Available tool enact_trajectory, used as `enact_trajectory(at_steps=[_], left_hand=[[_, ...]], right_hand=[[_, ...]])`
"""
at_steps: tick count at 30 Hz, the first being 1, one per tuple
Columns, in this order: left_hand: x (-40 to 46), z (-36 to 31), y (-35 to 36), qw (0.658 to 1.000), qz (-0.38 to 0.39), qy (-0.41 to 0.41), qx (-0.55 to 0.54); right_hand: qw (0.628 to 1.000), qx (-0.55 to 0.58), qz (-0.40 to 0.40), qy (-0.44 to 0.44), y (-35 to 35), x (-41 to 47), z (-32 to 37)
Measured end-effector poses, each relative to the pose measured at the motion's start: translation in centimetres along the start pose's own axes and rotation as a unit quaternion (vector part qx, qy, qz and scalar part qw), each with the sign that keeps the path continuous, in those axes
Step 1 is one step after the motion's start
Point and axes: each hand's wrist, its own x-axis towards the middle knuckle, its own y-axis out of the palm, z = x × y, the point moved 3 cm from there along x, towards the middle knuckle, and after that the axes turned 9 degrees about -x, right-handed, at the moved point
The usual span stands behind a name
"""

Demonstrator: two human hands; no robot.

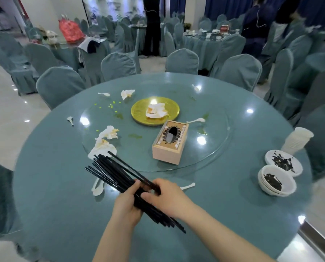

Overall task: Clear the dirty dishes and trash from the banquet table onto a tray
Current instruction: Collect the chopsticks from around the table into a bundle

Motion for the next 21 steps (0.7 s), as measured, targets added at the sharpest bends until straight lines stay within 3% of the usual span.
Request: enact_trajectory(at_steps=[7, 16, 21], left_hand=[[1.4, 4.5, 4.5, 0.998, 0.015, 0.017, 0.057], [3.0, 11.4, 9.4, 0.994, 0.011, -0.064, 0.092], [4.2, 15.1, 11.5, 0.983, 0.043, -0.072, 0.162]], right_hand=[[0.998, -0.051, 0.035, -0.007, -3.2, -0.3, -4.2], [0.995, -0.007, 0.048, 0.092, -4.2, 0.4, -11.3], [0.989, -0.04, 0.004, 0.139, -5.1, -0.2, -16.3]])
